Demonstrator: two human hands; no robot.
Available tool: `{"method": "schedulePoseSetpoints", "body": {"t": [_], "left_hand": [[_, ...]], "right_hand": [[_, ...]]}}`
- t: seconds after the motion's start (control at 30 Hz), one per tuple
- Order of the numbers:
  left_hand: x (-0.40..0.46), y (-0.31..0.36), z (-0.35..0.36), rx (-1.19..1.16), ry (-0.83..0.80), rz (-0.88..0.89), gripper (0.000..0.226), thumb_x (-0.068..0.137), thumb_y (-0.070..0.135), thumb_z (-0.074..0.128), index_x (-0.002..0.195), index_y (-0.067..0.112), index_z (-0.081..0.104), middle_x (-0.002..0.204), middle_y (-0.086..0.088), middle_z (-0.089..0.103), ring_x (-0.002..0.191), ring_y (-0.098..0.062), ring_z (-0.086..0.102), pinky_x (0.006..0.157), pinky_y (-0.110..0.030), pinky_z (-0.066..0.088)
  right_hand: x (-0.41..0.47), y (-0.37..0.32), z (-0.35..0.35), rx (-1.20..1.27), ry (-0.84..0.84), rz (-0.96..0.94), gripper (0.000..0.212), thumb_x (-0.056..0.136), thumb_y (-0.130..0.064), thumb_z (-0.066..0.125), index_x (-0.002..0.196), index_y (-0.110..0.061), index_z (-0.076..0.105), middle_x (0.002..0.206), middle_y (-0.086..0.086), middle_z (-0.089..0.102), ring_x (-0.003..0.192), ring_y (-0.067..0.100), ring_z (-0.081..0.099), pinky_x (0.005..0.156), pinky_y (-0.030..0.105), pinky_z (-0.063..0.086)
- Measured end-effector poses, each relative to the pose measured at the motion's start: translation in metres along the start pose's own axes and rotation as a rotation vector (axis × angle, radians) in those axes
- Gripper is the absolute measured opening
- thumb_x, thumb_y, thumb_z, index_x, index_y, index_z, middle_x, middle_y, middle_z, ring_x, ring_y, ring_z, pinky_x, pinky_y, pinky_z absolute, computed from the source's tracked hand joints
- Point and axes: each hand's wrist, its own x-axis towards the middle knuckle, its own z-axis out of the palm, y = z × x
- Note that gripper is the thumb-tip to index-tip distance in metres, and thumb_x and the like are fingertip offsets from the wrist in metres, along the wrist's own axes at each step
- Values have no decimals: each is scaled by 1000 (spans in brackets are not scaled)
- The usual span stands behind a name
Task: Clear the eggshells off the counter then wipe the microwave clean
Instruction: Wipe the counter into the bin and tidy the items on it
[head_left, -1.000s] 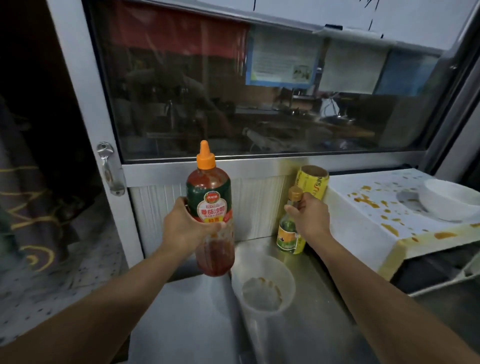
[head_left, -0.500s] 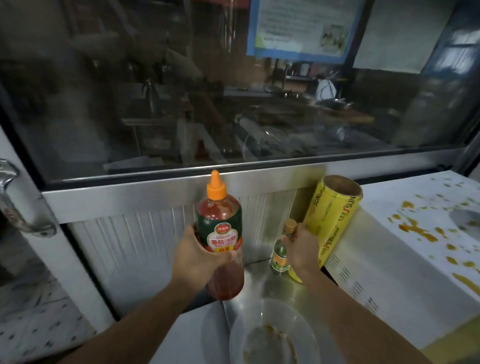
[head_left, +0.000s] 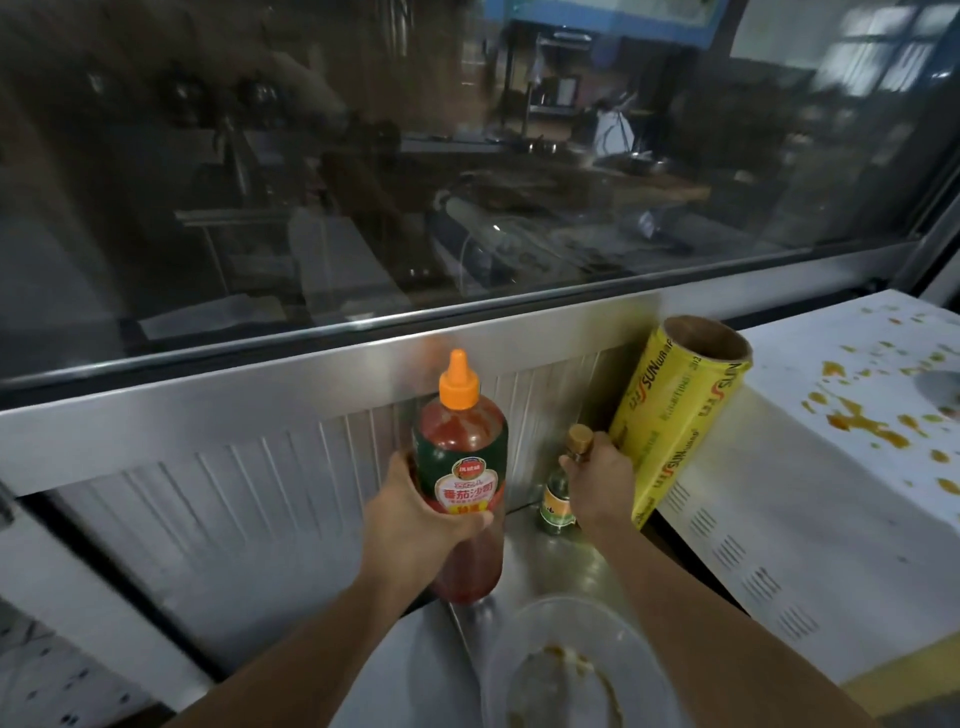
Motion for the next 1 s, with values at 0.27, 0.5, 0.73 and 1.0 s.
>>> {"method": "schedulePoseSetpoints", "body": {"t": [0.27,0.5,0.73,1.0], "left_hand": [[6,-2,26,18,-33,0,83,46,27,92,117,24,47,106,7,65,93,-13,64,83,-36,55],[14,7,64,50,-19,37,82,47,26,92,116,17,49,108,-1,66,89,-15,60,77,-28,50],[20,6,88,100,-11,56,83,48,26,92,118,14,48,112,-6,66,96,-23,63,76,-26,49],[21,8,100,105,-3,62,80,53,24,90,118,16,46,114,-6,64,99,-24,62,80,-30,49]], "right_hand": [[-17,1,-23,83,-70,-59,33,86,-8,60,116,-6,46,103,14,65,94,32,63,67,27,40],[-33,32,-66,30,-109,-106,52,86,-17,62,133,-10,40,122,10,58,112,27,55,91,34,45],[-36,62,-83,57,-128,-93,57,84,-19,66,134,-11,40,128,9,54,117,22,52,95,33,44],[-32,79,-86,87,-110,-103,60,81,-22,69,133,-12,41,128,9,53,114,20,53,92,29,41]]}}
